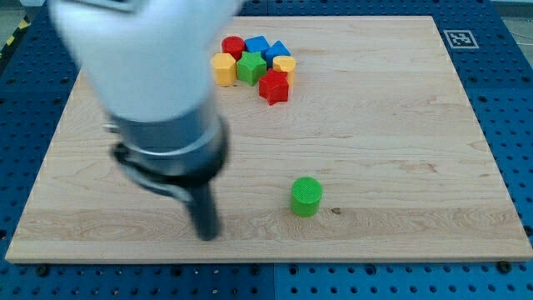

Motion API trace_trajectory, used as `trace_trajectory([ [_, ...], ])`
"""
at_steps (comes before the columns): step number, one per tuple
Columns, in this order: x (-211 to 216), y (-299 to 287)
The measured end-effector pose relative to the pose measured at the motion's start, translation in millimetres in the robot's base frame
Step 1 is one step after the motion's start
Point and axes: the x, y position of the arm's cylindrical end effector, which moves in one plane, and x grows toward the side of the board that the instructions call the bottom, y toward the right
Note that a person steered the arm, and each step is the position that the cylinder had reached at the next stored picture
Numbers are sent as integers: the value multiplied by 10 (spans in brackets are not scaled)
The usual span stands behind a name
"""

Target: Move the green circle to the top left side

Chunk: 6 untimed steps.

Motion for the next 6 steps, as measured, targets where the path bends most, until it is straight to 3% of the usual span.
trace_trajectory([
  [1, 0, 822],
  [2, 0, 1213],
  [6, -360, 826],
])
